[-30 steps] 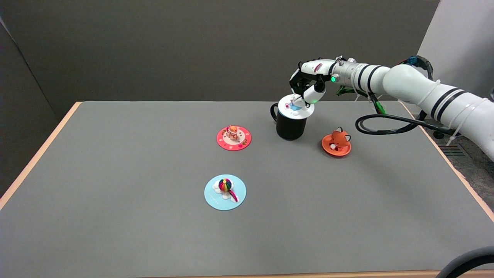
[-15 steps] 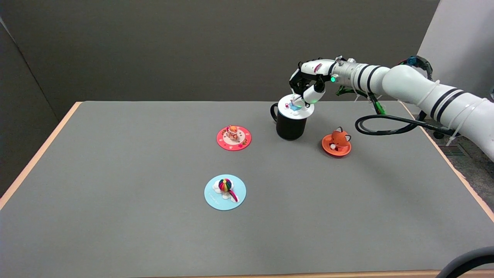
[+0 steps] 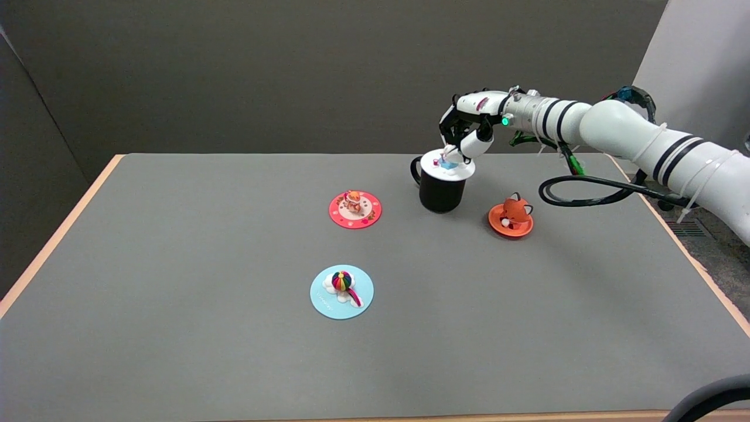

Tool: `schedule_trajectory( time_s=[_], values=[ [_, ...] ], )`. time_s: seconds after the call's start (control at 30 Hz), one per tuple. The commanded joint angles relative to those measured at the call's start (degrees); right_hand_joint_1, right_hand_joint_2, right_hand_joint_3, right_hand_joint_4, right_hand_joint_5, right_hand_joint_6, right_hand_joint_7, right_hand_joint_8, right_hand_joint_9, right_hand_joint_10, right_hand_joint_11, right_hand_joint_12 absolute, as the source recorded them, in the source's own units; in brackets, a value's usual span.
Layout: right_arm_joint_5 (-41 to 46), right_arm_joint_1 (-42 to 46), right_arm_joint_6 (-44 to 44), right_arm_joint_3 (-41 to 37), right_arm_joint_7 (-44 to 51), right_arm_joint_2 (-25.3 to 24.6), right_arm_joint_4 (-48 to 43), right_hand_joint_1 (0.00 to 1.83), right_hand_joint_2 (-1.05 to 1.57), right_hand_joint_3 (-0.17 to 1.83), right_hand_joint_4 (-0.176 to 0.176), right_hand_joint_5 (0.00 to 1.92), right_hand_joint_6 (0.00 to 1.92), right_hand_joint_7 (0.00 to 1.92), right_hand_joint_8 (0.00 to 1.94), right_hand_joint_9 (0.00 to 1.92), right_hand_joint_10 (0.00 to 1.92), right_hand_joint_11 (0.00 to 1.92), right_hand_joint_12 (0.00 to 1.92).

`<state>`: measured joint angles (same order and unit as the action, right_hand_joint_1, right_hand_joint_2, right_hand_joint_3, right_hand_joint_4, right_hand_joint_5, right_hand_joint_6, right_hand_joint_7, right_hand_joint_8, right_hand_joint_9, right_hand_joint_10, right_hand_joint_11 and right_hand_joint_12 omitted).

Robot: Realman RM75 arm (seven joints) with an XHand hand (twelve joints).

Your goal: Place the white cup lid onto the cup.

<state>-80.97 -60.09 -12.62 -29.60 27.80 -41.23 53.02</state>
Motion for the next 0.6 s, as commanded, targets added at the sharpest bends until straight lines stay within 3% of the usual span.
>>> schedule_trajectory(
  time_s=[0.03, 0.6],
  values=[
    [0.6, 0.4, 0.6, 0.0, 0.0, 0.0, 0.0, 0.99, 0.95, 0.41, 0.176, 0.9, 1.18, 0.94, 0.29, 0.8, 0.22, 0.49, 0.28],
    [0.6, 0.8, 1.1, 0.0, 0.0, 0.1, 0.0, 1.0, 0.98, 0.33, 0.159, 0.92, 1.14, 0.95, 0.28, 0.79, 0.21, 0.48, 0.28]
  ],
)
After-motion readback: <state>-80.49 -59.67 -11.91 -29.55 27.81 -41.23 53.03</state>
